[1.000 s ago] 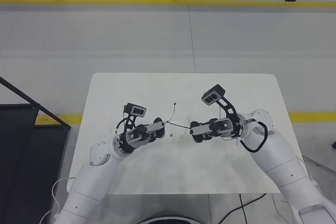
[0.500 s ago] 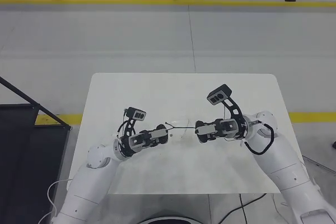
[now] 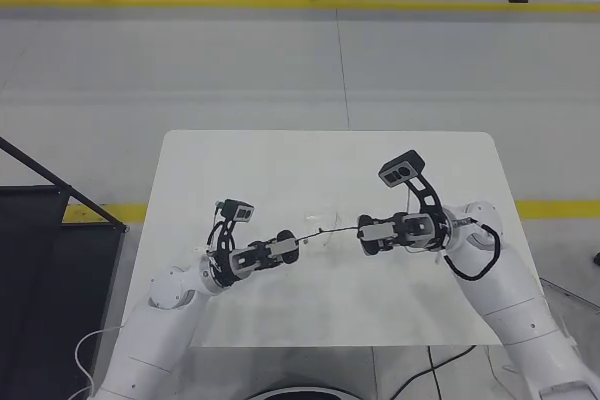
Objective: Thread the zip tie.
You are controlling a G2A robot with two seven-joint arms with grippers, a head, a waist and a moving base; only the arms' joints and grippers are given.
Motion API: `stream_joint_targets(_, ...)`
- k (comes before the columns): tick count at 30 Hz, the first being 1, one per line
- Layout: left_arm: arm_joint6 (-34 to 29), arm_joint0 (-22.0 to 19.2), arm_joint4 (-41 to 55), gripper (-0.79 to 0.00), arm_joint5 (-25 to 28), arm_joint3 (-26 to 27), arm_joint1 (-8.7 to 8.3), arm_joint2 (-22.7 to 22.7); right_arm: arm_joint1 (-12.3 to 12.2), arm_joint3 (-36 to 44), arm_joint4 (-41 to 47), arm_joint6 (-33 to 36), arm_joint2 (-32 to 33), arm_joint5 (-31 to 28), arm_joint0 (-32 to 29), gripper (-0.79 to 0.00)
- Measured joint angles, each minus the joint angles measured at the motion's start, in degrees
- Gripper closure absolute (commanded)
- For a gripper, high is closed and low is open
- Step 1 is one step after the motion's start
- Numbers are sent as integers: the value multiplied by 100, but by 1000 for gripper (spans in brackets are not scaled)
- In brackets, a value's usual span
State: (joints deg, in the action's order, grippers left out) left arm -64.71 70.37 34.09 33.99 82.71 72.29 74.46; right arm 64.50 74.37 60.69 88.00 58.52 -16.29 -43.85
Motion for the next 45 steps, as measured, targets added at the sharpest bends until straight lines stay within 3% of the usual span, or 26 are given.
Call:
stream_joint_targets(18,290,-32,-336,0,-26,-26,-55,-106,20,79,-54,0,152,0,-102,0)
stream_joint_targets(19,292,-34,-336,-83,-13,-20,-58,-112,21,39,-86,0,93,0,-75,0)
stream_joint_targets(21,295,-32,-327,-745,10,0,-63,-119,18,-61,-137,0,-31,1,2,0)
stream_joint_targets(22,309,-29,-321,-785,25,19,-67,-116,13,-134,-155,0,-114,2,68,0)
stream_joint_targets(27,697,57,-465,-785,188,126,-83,-2,-58,-308,-311,0,-261,7,256,0)
stream_joint_targets(33,1506,318,-1094,-785,674,371,-110,273,-206,-146,-1088,-82,62,-81,168,0)
stream_joint_targets(37,2365,562,-1983,-785,1115,558,-112,522,-310,201,-2056,-617,310,-221,-20,0)
stream_joint_targets(45,4218,939,-3801,-785,1412,867,-38,788,-497,1483,-4478,-2068,535,704,-467,0)
